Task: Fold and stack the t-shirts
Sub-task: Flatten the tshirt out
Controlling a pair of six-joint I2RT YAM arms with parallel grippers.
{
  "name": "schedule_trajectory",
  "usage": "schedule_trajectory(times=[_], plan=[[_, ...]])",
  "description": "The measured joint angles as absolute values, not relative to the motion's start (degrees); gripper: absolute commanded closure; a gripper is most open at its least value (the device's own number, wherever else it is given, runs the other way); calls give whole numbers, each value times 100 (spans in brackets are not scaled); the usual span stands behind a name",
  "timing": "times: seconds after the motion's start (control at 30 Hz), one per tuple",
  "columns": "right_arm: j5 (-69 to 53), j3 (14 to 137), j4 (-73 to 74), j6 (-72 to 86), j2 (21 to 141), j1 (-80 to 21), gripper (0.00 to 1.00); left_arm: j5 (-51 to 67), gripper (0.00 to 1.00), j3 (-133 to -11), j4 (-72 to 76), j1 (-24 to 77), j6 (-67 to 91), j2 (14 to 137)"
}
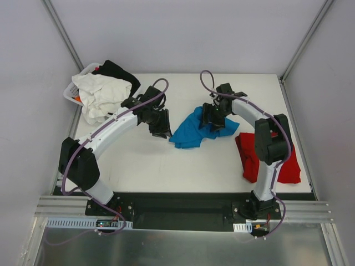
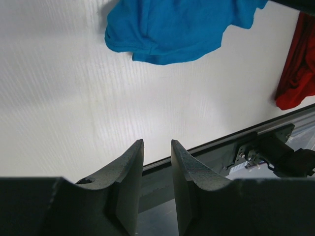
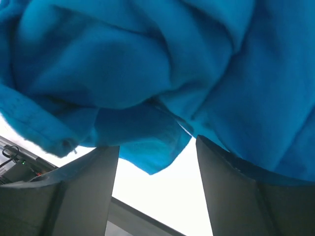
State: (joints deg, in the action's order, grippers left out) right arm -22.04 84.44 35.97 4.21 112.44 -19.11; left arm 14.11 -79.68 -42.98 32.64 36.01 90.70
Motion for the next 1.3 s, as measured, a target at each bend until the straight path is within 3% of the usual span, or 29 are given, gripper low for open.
schedule_trajectory(times=[0.03,0.13,0.17,0.47,0.97,1.3], plan=[[-2204,8499,3573,425,11295,-1935,38,1441,71,-7872,-4272,3267,3599,9072],[-2220,8523,3535,434,11343,-2014,91,1476,71,-7717,-4270,3271,3577,9107],[-2228,8521,3522,438,11345,-2043,99,1492,71,-7714,-4257,3271,3555,9148],[-2158,8447,3524,554,11214,-2137,99,1640,71,-7822,-4095,3363,3474,9771],[-1787,10119,4456,698,9330,-2119,99,2056,71,-9539,-3793,4086,3358,10890],[-1413,10195,4803,819,8482,-1750,99,2246,71,-9817,-3747,4130,3470,11179]])
